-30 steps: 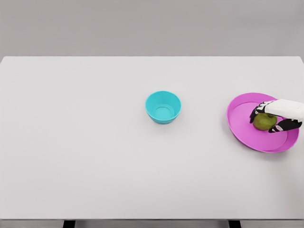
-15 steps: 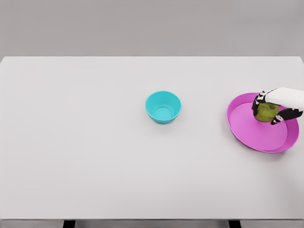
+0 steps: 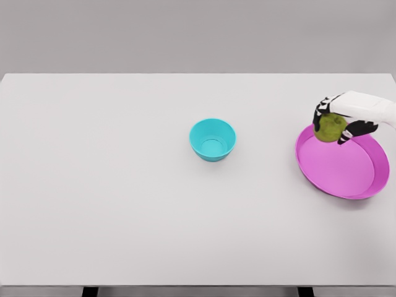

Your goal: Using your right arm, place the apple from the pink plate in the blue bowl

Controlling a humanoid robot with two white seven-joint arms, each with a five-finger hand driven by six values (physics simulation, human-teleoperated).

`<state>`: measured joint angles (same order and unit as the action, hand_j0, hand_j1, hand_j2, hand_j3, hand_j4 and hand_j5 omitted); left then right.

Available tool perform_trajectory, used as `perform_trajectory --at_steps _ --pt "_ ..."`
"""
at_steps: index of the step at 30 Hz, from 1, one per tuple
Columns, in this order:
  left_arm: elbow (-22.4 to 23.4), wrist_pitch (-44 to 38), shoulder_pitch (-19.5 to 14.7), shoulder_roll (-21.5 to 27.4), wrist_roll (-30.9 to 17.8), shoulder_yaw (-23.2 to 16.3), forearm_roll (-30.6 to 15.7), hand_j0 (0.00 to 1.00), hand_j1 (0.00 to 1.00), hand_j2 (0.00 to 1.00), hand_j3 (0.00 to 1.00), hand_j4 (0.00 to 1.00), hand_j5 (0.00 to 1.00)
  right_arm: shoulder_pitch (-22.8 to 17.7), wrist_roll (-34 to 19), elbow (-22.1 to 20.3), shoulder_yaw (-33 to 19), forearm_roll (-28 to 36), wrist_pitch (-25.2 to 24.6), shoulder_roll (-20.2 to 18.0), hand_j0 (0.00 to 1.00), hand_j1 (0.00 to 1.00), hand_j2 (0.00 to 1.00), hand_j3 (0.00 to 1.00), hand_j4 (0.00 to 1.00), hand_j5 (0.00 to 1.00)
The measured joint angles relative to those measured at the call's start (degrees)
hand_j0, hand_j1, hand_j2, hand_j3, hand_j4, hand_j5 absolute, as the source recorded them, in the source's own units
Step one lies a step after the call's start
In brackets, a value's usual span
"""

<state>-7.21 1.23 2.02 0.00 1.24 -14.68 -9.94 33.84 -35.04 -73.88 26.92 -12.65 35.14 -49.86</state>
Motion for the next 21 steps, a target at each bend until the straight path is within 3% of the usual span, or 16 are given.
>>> perform_trajectory --at_steps 21 --pt "0.0 0.0 0.09 0.0 0.0 0.0 0.0 1.0 1.0 1.0 1.0 1.0 1.0 3.08 -0.01 -1.59 0.26 -0.78 0.03 9.26 0.36 0.36 0.36 0.36 0.36 0.36"
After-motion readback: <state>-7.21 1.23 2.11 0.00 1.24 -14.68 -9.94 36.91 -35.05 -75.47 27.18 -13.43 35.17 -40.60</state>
